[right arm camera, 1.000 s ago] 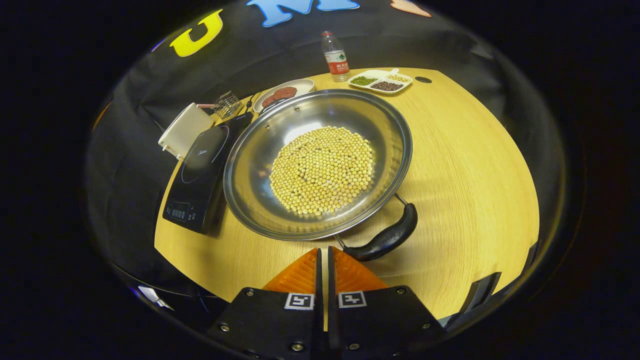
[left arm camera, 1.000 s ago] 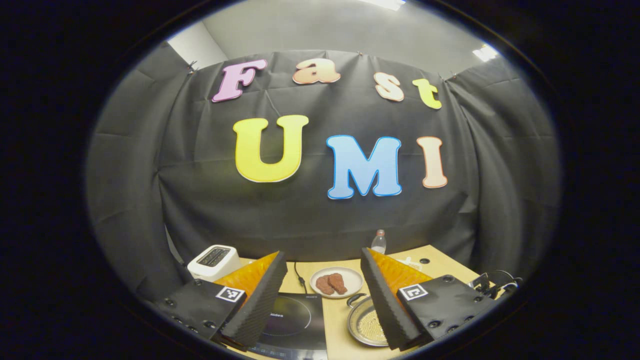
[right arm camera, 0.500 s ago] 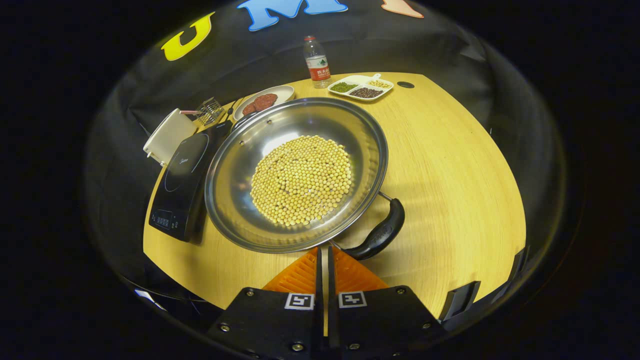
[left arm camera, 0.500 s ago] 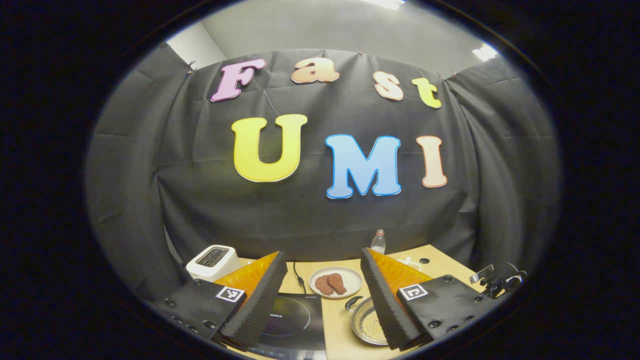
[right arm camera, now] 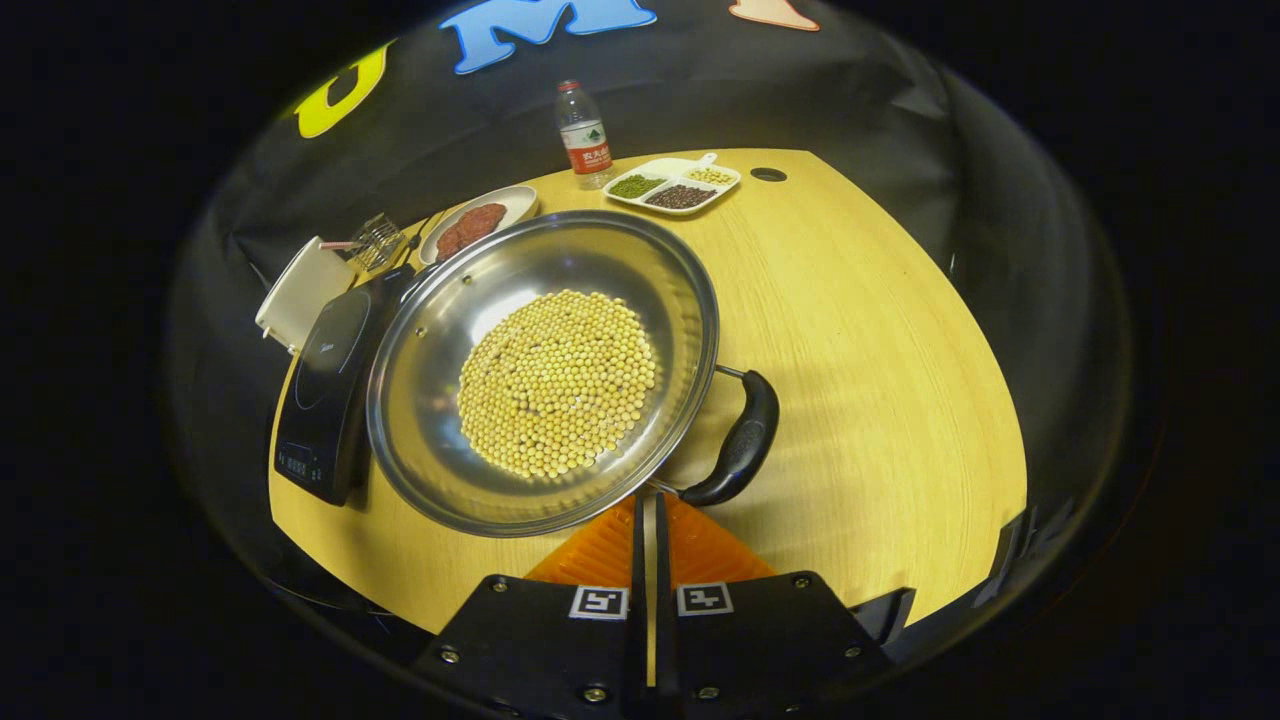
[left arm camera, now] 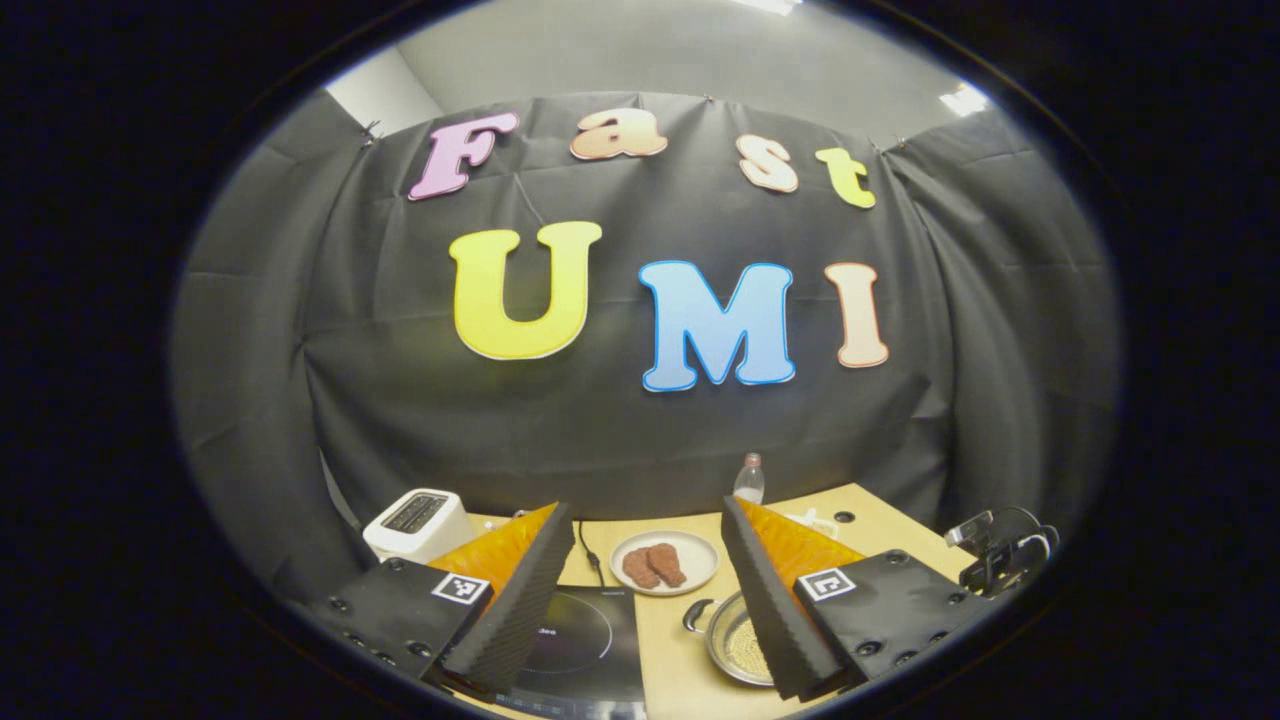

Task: First push the handle of the pot to place it horizontally, then grasp the pot with both hands and set it on the induction cooktop.

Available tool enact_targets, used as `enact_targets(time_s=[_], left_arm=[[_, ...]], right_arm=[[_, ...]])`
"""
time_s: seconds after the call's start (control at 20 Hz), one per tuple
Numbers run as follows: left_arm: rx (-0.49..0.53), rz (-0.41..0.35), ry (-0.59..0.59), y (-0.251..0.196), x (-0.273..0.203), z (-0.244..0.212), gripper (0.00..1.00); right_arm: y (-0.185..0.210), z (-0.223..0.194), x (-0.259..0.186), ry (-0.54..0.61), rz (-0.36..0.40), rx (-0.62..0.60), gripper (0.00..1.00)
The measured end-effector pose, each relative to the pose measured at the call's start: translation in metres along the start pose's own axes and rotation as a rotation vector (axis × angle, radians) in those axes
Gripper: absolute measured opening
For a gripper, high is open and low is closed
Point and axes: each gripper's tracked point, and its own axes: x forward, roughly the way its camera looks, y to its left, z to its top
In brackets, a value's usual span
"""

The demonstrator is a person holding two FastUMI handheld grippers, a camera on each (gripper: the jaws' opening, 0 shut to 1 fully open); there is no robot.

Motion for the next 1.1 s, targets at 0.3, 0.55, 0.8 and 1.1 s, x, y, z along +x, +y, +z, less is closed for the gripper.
enact_targets(time_s=[0.3, 0.55, 0.8, 1.1], left_arm=[[0.002, -0.019, 0.008, -0.015, 0.012, 0.001, 0.94], [0.019, -0.027, 0.013, -0.024, 0.02, 0.003, 0.94], [0.022, -0.015, 0.021, -0.025, 0.024, 0.003, 0.94], [0.021, 0.018, 0.029, -0.016, 0.023, 0.0, 0.94]], right_arm=[[-0.026, 0.023, 0.009, -0.01, -0.04, 0.005, 0.04], [-0.046, 0.045, 0.02, -0.019, -0.078, -0.034, 0.04], [-0.062, 0.06, 0.032, -0.013, -0.112, -0.08, 0.04], [-0.07, 0.081, 0.048, -0.025, -0.126, -0.111, 0.04]])
